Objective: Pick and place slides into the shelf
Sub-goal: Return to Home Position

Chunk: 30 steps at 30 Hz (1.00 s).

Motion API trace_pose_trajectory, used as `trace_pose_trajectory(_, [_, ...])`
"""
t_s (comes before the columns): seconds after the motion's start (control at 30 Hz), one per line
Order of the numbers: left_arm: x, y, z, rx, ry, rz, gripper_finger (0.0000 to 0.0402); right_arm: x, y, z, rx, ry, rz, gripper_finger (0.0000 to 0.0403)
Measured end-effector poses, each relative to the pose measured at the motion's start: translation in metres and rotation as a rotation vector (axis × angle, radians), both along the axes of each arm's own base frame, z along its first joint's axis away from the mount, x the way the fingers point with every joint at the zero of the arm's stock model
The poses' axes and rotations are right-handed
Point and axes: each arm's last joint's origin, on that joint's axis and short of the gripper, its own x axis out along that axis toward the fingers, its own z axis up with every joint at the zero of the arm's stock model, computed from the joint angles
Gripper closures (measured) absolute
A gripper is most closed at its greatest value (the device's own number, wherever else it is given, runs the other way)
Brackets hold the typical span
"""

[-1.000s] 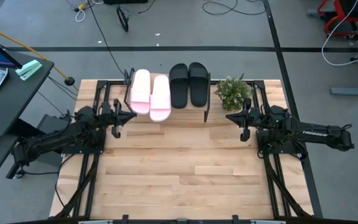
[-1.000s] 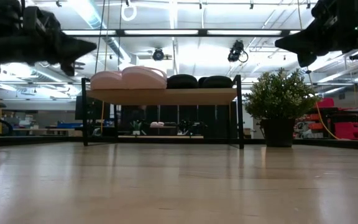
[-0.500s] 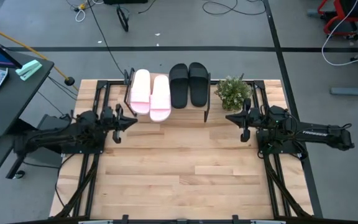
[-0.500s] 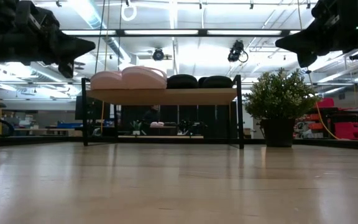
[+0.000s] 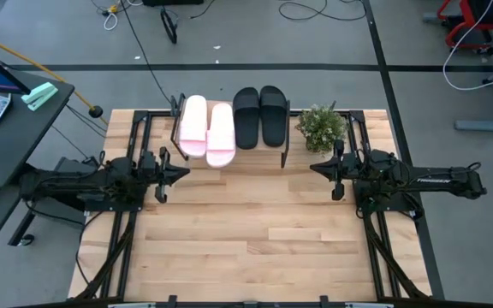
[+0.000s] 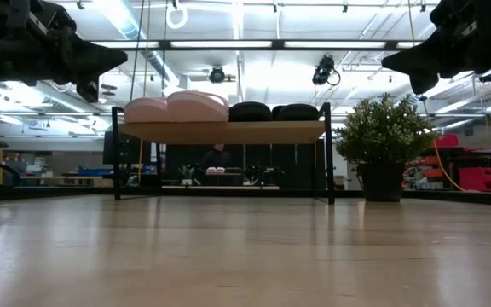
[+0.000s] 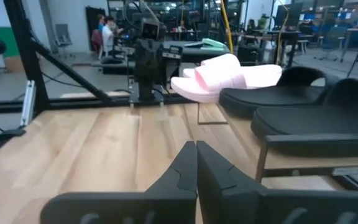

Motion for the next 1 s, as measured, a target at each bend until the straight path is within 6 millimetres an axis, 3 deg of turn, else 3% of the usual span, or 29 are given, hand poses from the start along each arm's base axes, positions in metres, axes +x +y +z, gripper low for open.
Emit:
trace_pose_trajectory(0.53, [0.000, -0.001, -0.002, 0.013, 0.019, 0.016, 0.0400, -0.026, 0.004, 0.004, 0.010, -0.073, -0.006, 0.0403])
trace_pose_trajectory(0.83, [0.000, -0.001, -0.002, 0.001, 0.018, 0.015, 0.0400, -0.015, 0.008, -0.033, 0.026, -0.128, 0.032, 0.0403])
trace_pose_trajectory(1.0, [0.000, -0.001, -0.002, -0.011, 0.022, 0.013, 0.0400, -0.015, 0.011, -0.033, 0.025, -0.139, 0.053, 0.0403])
